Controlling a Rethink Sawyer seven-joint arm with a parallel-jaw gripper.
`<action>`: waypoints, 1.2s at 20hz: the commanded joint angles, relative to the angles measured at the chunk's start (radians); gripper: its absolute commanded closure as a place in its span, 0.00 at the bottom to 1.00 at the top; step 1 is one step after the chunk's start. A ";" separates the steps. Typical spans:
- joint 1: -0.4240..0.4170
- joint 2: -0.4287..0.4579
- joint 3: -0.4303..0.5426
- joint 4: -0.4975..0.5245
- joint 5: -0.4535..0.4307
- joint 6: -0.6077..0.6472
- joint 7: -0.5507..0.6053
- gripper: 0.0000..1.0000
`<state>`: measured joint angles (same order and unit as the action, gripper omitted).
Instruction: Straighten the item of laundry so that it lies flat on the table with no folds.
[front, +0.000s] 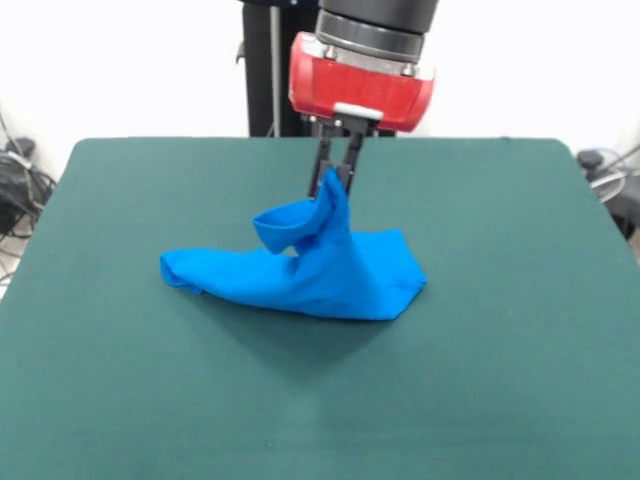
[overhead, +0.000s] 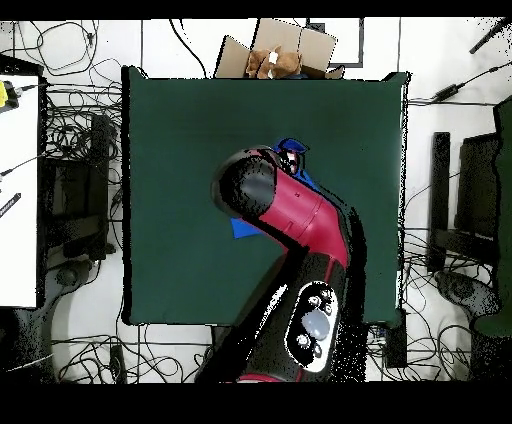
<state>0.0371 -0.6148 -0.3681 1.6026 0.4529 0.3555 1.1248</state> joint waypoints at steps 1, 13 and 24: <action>0.035 0.009 0.105 0.083 -0.063 -0.056 0.200 1.00; 0.031 0.004 0.121 0.102 -0.037 -0.114 0.231 0.00; 0.063 0.097 0.052 -0.071 -0.016 -0.004 0.242 0.00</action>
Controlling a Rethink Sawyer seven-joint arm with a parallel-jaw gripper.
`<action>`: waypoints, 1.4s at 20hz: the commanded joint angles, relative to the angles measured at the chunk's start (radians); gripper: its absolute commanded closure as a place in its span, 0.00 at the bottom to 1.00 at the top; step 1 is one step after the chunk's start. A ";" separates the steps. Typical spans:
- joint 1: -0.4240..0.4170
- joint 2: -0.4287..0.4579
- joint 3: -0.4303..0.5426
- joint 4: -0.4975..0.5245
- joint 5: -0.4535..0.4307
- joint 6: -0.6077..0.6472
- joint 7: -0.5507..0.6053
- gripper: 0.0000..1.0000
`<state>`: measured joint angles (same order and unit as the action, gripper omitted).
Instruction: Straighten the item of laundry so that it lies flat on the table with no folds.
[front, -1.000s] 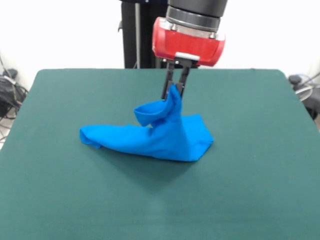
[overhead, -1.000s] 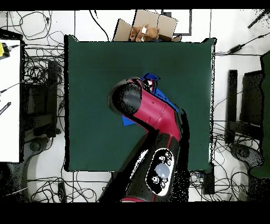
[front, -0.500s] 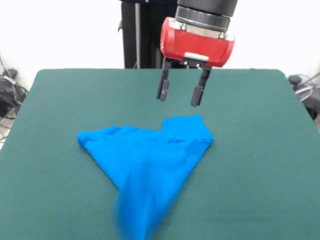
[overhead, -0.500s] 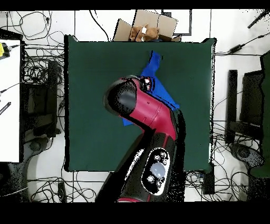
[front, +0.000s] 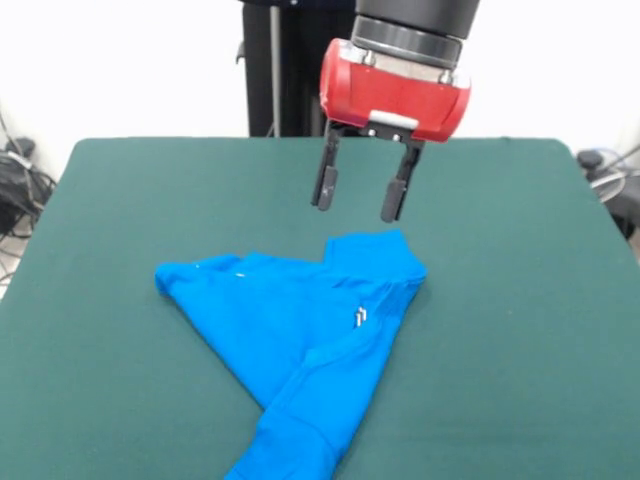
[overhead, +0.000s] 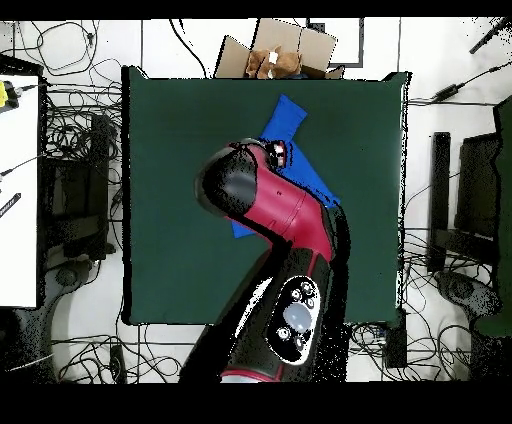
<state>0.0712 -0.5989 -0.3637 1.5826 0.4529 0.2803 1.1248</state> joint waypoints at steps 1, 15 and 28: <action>0.033 0.098 0.038 -0.077 -0.013 0.083 0.247 0.00; -0.021 0.200 0.099 -0.136 0.039 -0.040 0.292 0.00; -0.115 0.153 0.229 0.009 -0.037 -0.228 0.260 0.00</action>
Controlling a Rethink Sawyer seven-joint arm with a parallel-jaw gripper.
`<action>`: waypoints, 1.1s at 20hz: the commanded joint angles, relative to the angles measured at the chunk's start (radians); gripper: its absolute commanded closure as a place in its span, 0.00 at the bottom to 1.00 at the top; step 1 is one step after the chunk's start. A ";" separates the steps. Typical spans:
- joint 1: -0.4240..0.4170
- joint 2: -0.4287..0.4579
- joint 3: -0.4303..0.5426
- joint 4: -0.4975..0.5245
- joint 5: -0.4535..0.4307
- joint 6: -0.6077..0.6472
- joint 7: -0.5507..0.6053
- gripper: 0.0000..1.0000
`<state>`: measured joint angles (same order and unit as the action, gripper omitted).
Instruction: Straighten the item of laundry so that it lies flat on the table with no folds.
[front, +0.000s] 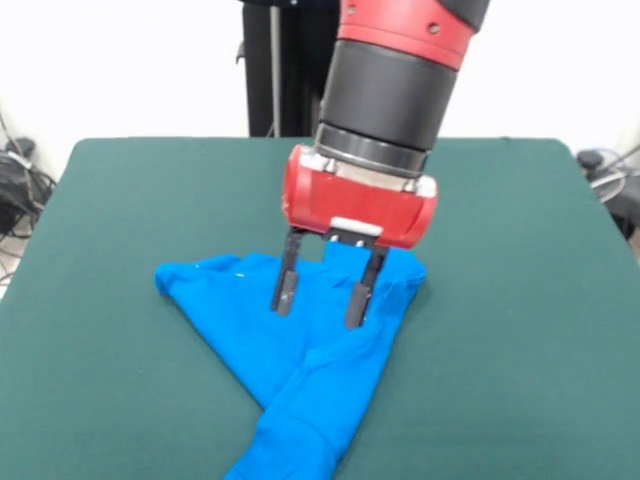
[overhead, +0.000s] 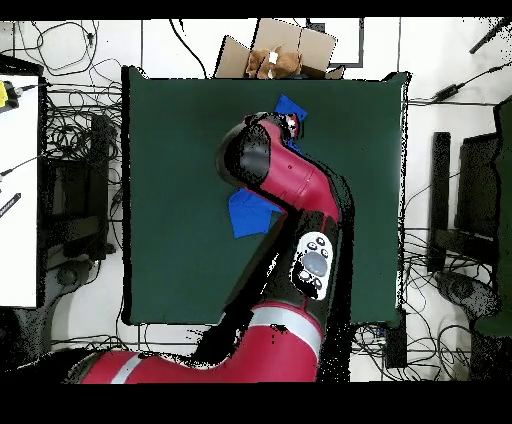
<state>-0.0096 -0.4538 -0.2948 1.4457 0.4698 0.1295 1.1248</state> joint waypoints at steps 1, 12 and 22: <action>-0.027 0.016 0.152 0.143 -0.050 -0.083 0.263 0.00; -0.008 0.053 0.141 0.127 -0.019 -0.112 0.271 0.00; -0.009 0.041 0.150 0.141 -0.009 -0.084 0.276 0.00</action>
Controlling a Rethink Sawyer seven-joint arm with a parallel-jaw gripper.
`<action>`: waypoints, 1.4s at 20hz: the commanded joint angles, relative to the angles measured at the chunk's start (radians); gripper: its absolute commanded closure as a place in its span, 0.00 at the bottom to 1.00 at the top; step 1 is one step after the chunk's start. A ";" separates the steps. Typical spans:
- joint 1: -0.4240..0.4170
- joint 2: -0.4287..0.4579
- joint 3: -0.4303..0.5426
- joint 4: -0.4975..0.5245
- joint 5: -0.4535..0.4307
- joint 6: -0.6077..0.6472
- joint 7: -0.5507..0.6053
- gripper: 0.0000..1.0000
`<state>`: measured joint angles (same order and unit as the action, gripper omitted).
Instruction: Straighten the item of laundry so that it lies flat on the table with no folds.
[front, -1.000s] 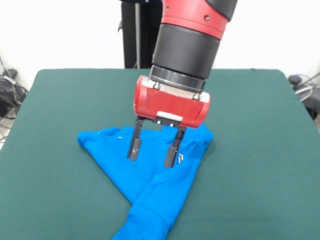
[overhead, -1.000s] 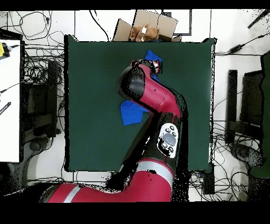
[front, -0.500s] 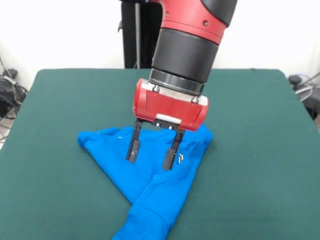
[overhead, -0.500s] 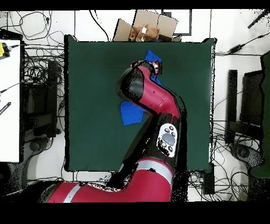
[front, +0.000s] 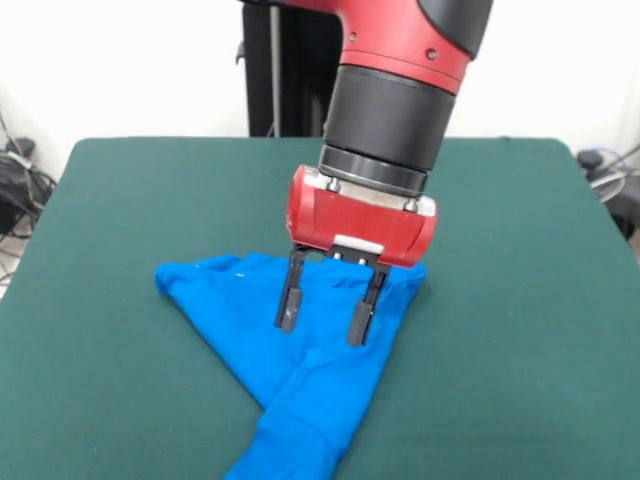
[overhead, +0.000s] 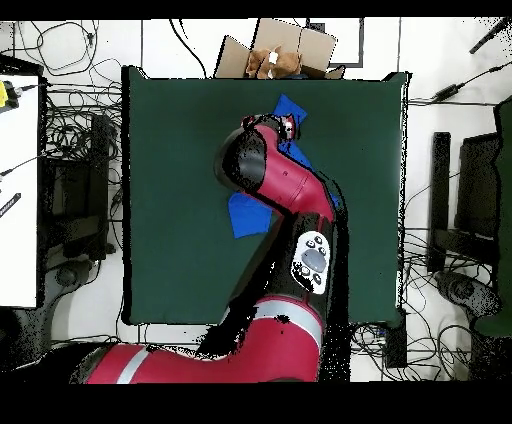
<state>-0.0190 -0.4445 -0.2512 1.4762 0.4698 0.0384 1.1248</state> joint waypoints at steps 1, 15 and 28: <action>-0.017 0.022 0.133 0.122 -0.011 0.011 0.277 0.00; -0.208 -0.025 0.425 0.245 -0.028 -0.055 0.323 0.00; -0.078 0.019 0.259 0.188 0.056 -0.039 0.314 0.00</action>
<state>-0.1500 -0.4595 0.0208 1.6234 0.4731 0.0216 1.1248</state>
